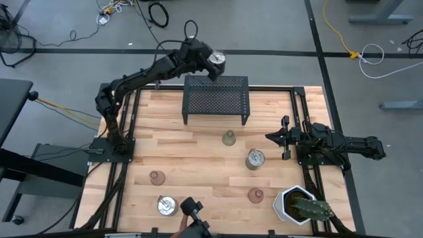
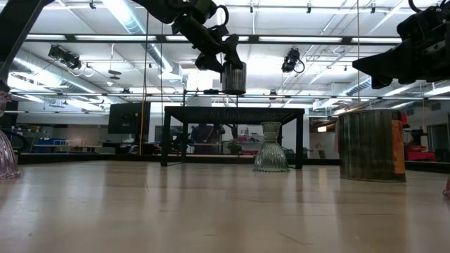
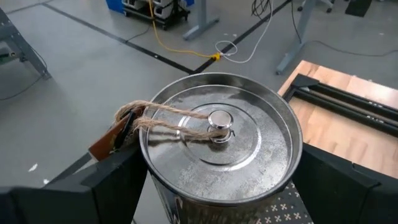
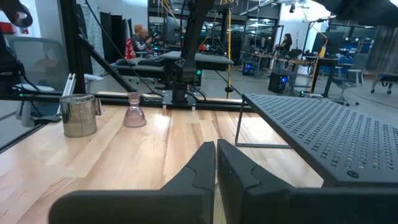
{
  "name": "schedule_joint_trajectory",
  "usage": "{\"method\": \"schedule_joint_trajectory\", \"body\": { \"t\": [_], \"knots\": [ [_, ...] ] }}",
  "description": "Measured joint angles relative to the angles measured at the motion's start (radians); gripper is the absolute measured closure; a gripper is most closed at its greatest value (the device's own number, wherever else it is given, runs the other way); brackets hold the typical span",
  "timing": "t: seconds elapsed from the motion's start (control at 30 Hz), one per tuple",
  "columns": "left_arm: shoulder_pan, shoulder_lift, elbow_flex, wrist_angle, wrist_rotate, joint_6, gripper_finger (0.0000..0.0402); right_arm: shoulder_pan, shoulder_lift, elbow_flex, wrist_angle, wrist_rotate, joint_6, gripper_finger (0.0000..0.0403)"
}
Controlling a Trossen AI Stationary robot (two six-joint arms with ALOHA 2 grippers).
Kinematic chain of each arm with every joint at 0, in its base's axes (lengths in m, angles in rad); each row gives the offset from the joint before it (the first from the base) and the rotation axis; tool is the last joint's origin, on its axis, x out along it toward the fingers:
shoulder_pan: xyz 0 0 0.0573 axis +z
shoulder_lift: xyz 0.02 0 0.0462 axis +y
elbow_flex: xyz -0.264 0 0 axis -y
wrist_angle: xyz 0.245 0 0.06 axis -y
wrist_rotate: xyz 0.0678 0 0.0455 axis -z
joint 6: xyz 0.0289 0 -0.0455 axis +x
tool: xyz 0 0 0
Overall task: Pick & Place candle stick holders
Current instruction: Put the top left silver scented candle on the shelf
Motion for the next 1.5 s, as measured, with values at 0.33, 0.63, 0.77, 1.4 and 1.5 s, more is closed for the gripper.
{"method": "schedule_joint_trajectory", "body": {
  "t": [0.33,0.63,0.77,1.4,1.5],
  "knots": [
    [-0.002,0.041,-0.009,0.014,0.006,-0.022,0.0042,0.000,0.000,0.000,0.000,0.000,0.000,0.0382],
    [-0.017,0.053,-0.011,-0.011,0.004,-0.034,0.0042,0.000,0.000,0.000,0.000,0.000,0.000,0.0382],
    [-0.019,0.054,-0.011,-0.041,0.006,-0.052,0.0042,0.000,0.000,0.000,0.000,0.000,0.000,0.0382],
    [-0.017,0.067,-0.011,-0.117,-0.033,-0.057,0.0042,0.000,0.000,0.000,0.000,0.000,0.000,0.0382],
    [-0.017,0.082,-0.012,-0.121,-0.033,-0.078,0.0042,0.000,0.000,0.000,0.000,0.000,0.000,0.0382]
  ]
}}
